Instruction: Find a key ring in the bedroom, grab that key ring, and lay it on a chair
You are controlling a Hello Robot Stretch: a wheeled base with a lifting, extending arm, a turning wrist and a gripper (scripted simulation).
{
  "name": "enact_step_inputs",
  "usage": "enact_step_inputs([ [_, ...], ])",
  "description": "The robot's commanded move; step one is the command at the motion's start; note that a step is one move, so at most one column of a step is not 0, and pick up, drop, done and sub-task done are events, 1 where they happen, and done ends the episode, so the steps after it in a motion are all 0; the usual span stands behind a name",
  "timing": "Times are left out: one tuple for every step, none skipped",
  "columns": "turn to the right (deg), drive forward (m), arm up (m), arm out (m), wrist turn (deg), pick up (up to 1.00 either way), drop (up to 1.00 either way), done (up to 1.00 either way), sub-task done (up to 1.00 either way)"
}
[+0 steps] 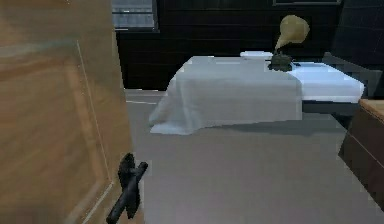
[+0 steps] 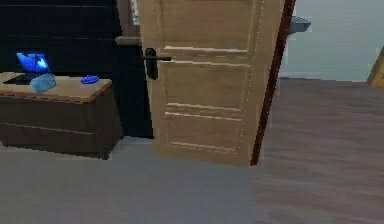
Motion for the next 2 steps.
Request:
enact_step_inputs([
  [9.0, 0.0, 0.0, 0.0, 0.0, 0.0, 0.0, 0.0, 0.0],
  [0.0, 0.65, 0.0, 0.0, 0.0, 0.0, 0.0, 0.0, 0.0],
])
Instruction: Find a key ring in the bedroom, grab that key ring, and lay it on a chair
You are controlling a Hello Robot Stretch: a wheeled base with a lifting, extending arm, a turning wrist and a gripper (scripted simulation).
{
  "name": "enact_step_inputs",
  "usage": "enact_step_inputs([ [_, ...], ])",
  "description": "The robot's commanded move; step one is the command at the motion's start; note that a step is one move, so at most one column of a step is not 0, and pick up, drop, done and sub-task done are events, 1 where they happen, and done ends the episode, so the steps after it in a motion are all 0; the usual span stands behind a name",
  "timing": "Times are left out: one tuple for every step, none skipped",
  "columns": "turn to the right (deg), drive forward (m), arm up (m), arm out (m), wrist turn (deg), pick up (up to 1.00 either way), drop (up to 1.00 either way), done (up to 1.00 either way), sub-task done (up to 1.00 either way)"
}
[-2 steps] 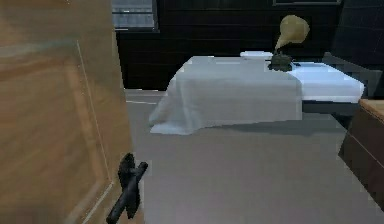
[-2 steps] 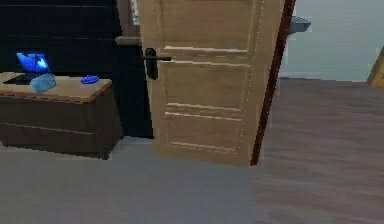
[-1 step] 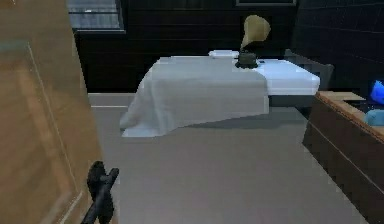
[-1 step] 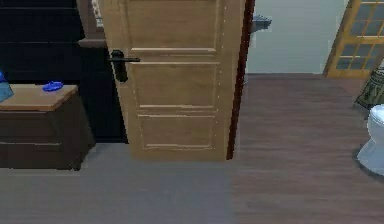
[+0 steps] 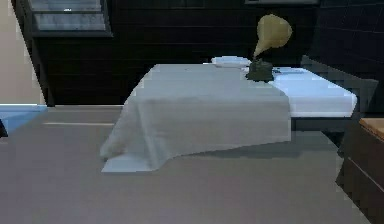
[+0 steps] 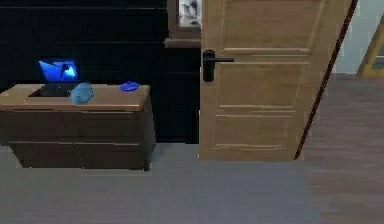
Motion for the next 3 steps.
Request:
enact_step_inputs([
  [-45.0, 0.0, 0.0, 0.0, 0.0, 0.0, 0.0, 0.0, 0.0],
  [0.0, 1.0, 0.0, 0.0, 0.0, 0.0, 0.0, 0.0, 0.0],
  [0.0, 1.0, 0.0, 0.0, 0.0, 0.0, 0.0, 0.0, 0.0],
])
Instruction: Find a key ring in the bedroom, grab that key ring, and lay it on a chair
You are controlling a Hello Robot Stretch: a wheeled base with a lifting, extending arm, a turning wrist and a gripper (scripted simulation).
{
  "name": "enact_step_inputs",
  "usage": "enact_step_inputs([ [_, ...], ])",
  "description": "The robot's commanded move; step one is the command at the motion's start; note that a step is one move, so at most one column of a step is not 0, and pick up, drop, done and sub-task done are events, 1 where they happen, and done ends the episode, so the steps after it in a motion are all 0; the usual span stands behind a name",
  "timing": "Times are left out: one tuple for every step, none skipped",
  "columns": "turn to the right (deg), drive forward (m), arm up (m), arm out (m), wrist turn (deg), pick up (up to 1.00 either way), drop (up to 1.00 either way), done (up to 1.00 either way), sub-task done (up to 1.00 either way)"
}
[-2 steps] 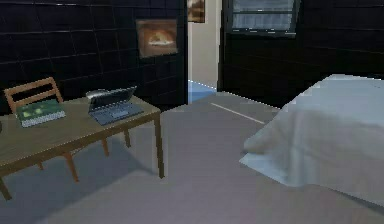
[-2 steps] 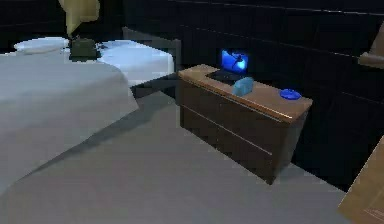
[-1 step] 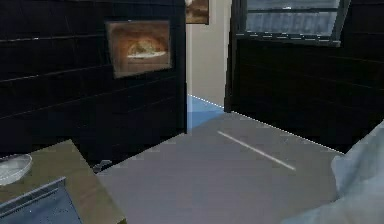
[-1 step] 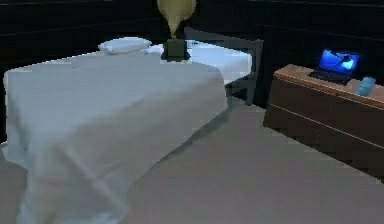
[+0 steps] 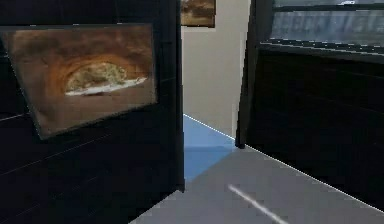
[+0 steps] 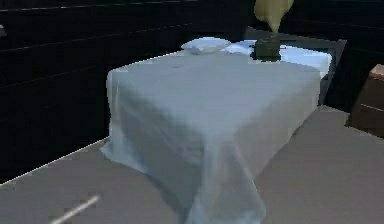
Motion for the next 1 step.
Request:
enact_step_inputs([
  [0.0, 1.0, 0.0, 0.0, 0.0, 0.0, 0.0, 0.0, 0.0],
])
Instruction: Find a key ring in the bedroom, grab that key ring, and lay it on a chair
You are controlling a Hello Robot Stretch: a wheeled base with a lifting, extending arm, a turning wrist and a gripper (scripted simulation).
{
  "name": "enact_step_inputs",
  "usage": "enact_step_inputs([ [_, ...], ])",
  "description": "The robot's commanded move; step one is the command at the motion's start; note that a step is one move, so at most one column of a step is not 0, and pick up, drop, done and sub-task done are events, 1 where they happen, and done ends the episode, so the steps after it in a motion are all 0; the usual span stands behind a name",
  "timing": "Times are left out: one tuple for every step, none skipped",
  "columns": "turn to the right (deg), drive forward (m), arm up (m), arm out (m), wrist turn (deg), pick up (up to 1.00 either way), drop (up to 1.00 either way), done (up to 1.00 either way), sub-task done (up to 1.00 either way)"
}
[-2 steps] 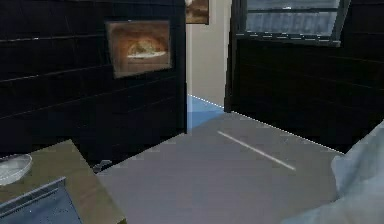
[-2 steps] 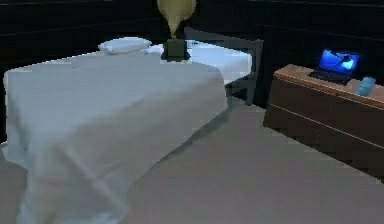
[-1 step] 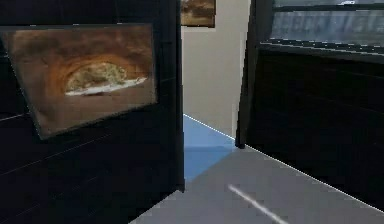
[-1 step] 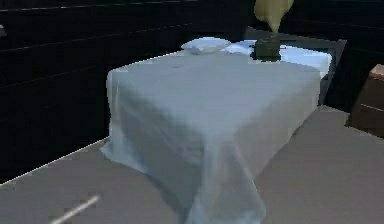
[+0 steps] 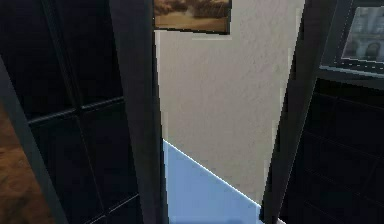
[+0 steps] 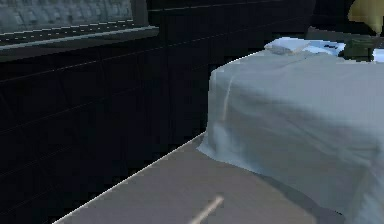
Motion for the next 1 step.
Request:
enact_step_inputs([
  [-6.0, 0.0, 0.0, 0.0, 0.0, 0.0, 0.0, 0.0, 0.0],
])
